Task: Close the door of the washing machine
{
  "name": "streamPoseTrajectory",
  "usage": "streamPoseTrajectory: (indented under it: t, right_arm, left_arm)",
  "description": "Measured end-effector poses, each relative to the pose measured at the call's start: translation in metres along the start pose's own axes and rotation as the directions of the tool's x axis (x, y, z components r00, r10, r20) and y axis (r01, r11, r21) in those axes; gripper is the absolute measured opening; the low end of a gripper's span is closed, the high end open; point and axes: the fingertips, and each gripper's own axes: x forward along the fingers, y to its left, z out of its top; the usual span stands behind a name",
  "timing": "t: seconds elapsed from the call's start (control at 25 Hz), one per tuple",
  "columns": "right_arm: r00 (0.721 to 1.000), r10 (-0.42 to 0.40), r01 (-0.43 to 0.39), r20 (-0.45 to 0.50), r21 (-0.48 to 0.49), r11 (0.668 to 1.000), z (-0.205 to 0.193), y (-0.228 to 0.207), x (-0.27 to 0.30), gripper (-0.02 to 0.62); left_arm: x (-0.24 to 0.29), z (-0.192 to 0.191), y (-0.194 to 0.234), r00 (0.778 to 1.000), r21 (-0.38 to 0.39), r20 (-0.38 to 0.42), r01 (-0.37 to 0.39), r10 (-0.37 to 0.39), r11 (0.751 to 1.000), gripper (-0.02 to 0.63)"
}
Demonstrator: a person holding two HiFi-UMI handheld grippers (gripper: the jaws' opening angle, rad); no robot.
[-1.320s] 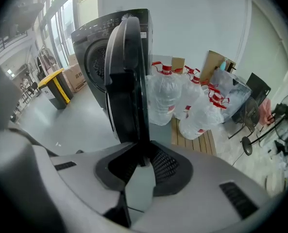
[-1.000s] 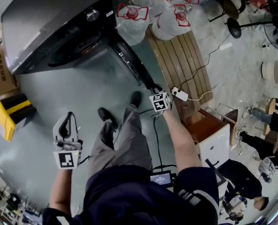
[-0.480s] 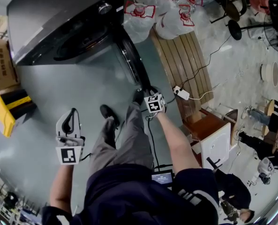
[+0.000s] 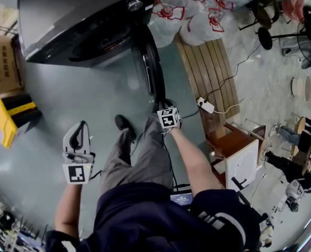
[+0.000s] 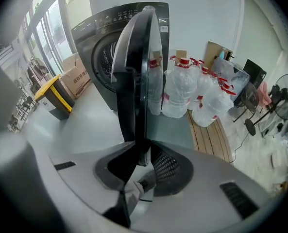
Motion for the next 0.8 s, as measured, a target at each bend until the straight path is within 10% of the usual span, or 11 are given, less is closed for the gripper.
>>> streamPoseTrajectory:
  t: [0.8]
  right_arm:
    - [1.000, 0.015, -0.015, -0.002, 0.079, 0.997, 0.024, 0.099, 0.022, 0.117]
  left_arm:
    - [-0.058, -0.032, 0.063, 0.998, -0.045, 0.017, -0.056, 0.057, 0.997, 0.023]
